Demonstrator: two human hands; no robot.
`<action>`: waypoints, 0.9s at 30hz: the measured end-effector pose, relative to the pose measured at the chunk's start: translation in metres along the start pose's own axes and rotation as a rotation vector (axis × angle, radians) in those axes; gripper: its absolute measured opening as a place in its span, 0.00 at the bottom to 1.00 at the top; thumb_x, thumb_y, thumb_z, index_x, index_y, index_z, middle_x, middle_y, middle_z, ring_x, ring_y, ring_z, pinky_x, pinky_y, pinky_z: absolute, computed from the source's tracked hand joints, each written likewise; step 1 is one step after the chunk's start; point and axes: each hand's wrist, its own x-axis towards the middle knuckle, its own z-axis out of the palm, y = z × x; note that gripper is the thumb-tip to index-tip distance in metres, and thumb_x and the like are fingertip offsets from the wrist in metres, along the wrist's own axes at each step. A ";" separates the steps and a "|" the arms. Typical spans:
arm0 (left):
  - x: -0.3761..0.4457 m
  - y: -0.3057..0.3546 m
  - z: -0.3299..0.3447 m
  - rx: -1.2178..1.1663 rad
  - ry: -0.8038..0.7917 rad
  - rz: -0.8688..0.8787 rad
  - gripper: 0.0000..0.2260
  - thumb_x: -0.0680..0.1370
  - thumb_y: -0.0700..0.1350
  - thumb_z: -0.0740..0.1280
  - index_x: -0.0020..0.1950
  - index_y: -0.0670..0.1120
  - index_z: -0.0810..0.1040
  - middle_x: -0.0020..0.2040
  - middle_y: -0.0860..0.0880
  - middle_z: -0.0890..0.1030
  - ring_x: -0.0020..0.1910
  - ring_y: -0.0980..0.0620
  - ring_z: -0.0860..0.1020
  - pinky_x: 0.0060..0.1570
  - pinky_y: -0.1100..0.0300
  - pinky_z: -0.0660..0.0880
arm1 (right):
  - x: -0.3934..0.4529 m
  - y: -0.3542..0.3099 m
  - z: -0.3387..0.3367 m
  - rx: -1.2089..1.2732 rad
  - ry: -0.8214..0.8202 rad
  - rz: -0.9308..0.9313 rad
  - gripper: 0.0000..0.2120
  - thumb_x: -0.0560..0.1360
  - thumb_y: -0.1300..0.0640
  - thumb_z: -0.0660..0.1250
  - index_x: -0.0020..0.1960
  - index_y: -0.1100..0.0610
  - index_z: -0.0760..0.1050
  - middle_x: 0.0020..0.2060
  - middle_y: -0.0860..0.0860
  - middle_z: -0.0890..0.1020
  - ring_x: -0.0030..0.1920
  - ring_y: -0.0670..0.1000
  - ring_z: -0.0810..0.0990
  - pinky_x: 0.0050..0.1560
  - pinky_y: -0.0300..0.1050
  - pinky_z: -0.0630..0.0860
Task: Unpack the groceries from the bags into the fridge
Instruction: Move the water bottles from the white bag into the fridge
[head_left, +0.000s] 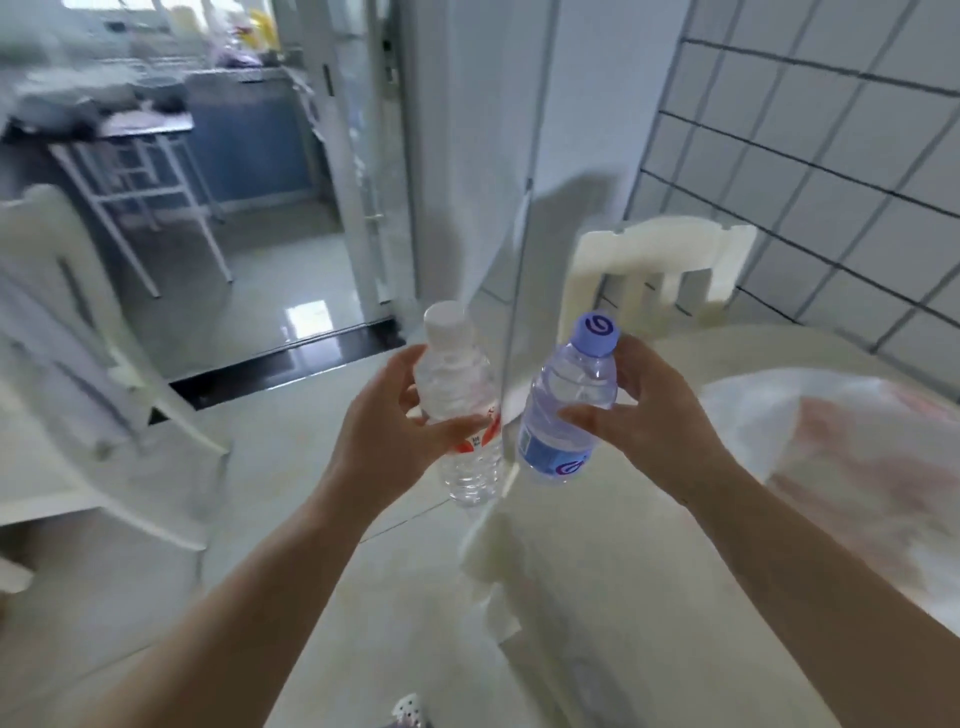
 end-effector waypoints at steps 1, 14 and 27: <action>0.000 -0.005 -0.012 -0.003 0.025 -0.008 0.29 0.62 0.43 0.80 0.60 0.52 0.74 0.52 0.55 0.82 0.49 0.60 0.81 0.45 0.68 0.77 | 0.005 -0.004 0.010 0.001 -0.016 -0.006 0.26 0.66 0.60 0.76 0.59 0.43 0.72 0.50 0.39 0.82 0.52 0.38 0.79 0.49 0.30 0.72; 0.089 -0.078 -0.204 0.001 0.197 -0.013 0.26 0.63 0.42 0.78 0.56 0.58 0.73 0.51 0.60 0.80 0.47 0.67 0.80 0.40 0.75 0.74 | 0.140 -0.066 0.206 0.072 -0.191 -0.077 0.32 0.64 0.57 0.77 0.62 0.43 0.66 0.58 0.43 0.79 0.57 0.43 0.78 0.55 0.36 0.74; 0.299 -0.128 -0.318 -0.034 0.001 -0.010 0.27 0.62 0.44 0.79 0.56 0.59 0.72 0.52 0.56 0.82 0.48 0.58 0.82 0.46 0.61 0.79 | 0.324 -0.101 0.313 0.142 0.072 -0.021 0.30 0.65 0.58 0.77 0.64 0.48 0.69 0.54 0.44 0.81 0.54 0.45 0.80 0.51 0.40 0.75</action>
